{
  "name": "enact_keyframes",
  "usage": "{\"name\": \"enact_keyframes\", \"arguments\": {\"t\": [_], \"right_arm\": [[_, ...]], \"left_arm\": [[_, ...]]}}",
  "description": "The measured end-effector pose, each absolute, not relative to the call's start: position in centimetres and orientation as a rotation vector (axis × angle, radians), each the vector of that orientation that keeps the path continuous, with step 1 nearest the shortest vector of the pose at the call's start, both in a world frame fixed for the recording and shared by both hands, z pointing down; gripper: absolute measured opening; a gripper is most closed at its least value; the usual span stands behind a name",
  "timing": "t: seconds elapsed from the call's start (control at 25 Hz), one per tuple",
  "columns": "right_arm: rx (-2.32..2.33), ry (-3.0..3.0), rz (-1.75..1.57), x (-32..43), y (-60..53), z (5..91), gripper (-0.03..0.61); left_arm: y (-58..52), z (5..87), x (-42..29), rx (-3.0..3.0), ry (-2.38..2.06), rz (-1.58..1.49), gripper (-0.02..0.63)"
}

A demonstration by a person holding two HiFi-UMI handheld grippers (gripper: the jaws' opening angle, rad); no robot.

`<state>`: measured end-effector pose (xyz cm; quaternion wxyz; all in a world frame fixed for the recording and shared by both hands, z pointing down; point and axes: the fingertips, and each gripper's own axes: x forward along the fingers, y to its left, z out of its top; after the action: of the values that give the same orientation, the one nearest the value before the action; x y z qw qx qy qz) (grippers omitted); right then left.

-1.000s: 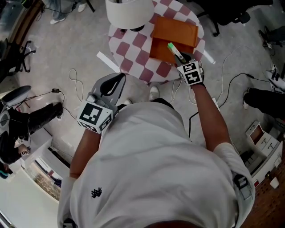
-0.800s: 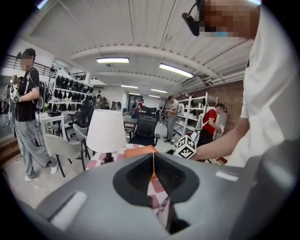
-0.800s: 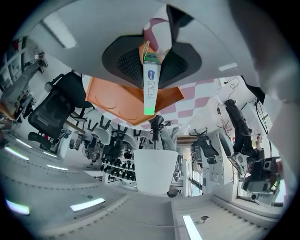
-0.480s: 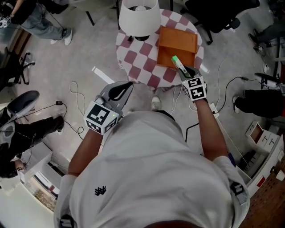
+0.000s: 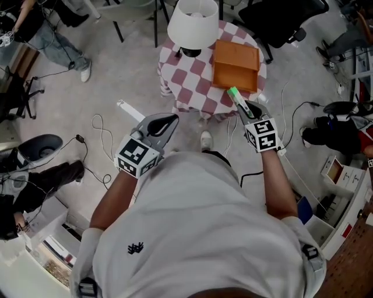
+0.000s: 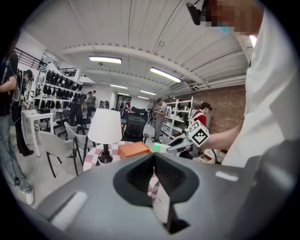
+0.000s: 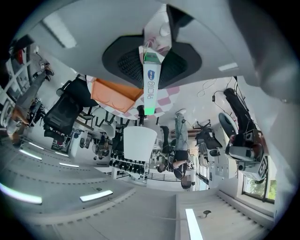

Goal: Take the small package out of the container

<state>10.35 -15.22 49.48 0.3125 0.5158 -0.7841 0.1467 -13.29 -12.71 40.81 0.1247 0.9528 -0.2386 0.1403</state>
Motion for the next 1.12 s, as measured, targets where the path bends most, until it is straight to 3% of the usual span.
{"name": "enact_keyframes", "arguments": {"t": [0.48,1.12], "right_arm": [[1.413,-2.118,0.379,4.5,-7.5,44.7,0.094],[1.451,-2.128,0.357,2.1,-2.8,41.7,0.092]], "left_arm": [[-7.5,43.5,-18.0,2.742,-0.611,0.424,0.055],[-4.8,43.6,-17.6,2.779,-0.497,0.422,0.056]]}}
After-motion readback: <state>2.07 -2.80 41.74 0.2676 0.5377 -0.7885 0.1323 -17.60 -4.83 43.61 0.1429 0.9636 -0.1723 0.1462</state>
